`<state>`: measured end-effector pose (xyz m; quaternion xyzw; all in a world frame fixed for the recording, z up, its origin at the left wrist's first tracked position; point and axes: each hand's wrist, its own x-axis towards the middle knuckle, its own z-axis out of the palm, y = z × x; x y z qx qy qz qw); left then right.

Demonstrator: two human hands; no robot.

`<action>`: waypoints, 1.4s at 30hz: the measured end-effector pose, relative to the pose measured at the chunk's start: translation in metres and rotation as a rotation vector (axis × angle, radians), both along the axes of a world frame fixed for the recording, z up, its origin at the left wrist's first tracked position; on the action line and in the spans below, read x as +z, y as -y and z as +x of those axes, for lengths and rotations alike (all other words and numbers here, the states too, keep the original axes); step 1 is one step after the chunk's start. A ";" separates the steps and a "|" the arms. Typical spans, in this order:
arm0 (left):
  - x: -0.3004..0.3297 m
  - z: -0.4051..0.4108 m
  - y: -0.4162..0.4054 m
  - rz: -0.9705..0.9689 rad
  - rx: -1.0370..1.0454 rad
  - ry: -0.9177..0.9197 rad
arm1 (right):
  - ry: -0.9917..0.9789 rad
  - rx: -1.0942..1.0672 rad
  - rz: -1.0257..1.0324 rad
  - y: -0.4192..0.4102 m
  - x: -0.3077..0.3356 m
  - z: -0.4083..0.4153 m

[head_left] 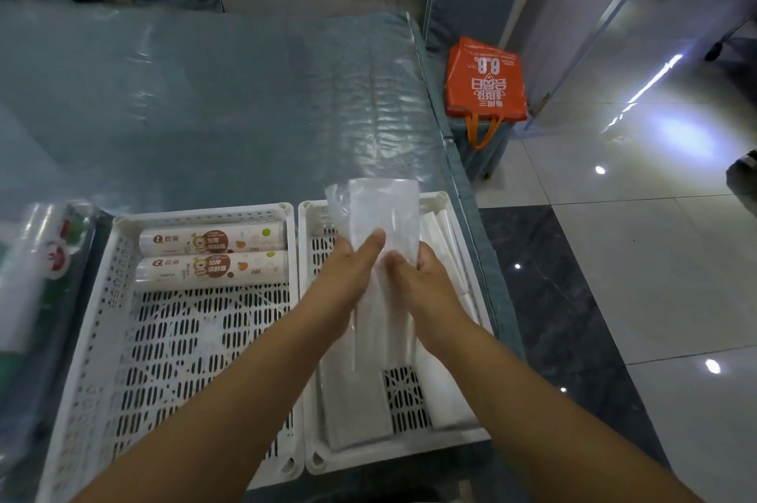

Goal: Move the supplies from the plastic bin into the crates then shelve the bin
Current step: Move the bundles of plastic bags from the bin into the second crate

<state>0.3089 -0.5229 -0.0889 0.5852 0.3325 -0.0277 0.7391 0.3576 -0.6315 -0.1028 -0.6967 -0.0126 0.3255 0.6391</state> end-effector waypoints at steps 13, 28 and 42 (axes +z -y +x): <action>-0.049 -0.028 -0.020 1.344 -1.110 0.212 | 0.205 -0.236 -0.283 0.046 0.005 0.020; -0.043 -0.003 0.016 1.559 -1.309 0.572 | 0.256 -0.516 -0.301 0.098 0.010 0.040; -0.065 0.006 0.048 1.705 -1.375 0.699 | 0.276 -0.566 -0.332 0.111 0.011 0.046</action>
